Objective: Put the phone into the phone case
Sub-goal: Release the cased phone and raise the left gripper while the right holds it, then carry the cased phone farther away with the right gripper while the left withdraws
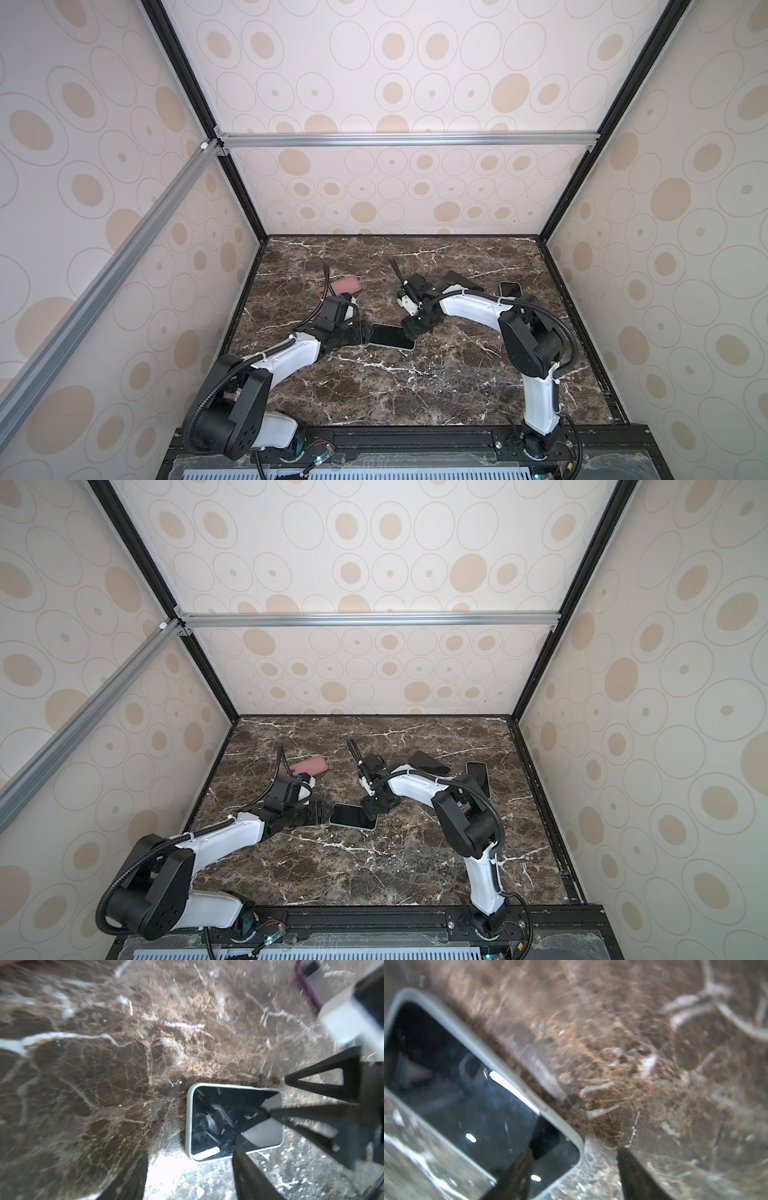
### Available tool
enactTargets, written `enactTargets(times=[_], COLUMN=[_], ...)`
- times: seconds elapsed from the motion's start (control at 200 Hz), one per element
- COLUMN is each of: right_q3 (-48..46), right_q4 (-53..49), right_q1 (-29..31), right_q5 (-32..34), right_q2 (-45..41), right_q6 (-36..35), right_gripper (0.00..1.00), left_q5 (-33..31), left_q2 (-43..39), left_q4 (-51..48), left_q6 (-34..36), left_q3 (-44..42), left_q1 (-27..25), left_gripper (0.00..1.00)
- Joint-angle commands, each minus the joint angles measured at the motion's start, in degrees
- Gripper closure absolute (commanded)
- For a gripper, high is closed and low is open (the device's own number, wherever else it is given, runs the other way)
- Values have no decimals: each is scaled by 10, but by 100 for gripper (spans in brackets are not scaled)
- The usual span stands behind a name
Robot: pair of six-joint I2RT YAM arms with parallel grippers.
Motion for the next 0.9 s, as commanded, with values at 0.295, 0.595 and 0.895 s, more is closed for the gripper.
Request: enactTargets(times=[0.295,0.595,0.895], right_q3=[-18,6,39], right_q4=[48,51,22], right_q1=[15,33,48], right_q5=[-74,-52,-62], right_q2=[-60,-16,30], right_q6=[-230,-277,-289], right_gripper=[0,0,0], left_q5=[-64,-100,-107], left_q2=[-131,-258,-318], left_q4=[-71,-108,-122], left_q6=[-19,-22,-25], left_q3=[-29,-44,-59], left_q1=[4,5,6], left_gripper=[1,0,0])
